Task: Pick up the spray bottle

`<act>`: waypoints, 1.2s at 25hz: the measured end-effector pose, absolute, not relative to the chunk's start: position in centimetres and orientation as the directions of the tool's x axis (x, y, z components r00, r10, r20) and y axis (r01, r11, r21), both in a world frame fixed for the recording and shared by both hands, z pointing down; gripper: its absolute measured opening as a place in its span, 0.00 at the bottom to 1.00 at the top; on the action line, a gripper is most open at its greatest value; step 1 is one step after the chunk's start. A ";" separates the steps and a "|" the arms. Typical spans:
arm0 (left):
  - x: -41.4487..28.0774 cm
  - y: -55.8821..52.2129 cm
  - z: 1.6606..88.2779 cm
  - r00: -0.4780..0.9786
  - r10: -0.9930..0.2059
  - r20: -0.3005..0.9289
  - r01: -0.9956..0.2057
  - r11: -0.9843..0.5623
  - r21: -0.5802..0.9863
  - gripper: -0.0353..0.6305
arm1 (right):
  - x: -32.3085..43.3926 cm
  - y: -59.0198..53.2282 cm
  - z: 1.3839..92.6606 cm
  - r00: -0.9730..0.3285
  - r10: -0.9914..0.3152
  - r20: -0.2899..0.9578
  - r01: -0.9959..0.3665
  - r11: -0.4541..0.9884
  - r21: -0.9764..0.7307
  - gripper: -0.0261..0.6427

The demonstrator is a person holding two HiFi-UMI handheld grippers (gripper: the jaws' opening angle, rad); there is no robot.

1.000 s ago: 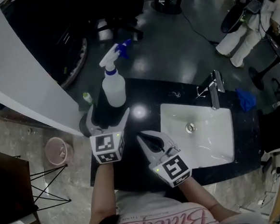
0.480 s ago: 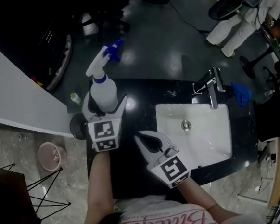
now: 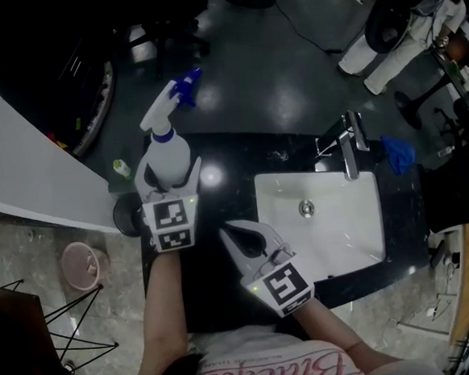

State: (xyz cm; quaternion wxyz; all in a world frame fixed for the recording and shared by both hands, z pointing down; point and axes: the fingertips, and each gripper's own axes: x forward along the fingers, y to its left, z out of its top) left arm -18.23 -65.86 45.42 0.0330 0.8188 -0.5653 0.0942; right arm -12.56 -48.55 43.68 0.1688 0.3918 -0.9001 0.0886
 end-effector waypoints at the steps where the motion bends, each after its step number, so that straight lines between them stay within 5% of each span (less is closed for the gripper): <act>1: -18.1 -65.6 45.1 0.346 -0.920 0.185 -0.931 -0.361 -0.051 0.67 | -12.5 -48.5 43.5 -0.636 -0.679 0.365 -0.739 0.672 -0.038 0.04; 30: -17.3 -49.1 34.1 0.311 -0.948 0.067 -0.944 -0.316 -0.094 0.67 | -12.0 -40.3 35.8 -0.750 -0.640 0.170 -0.637 0.767 0.076 0.04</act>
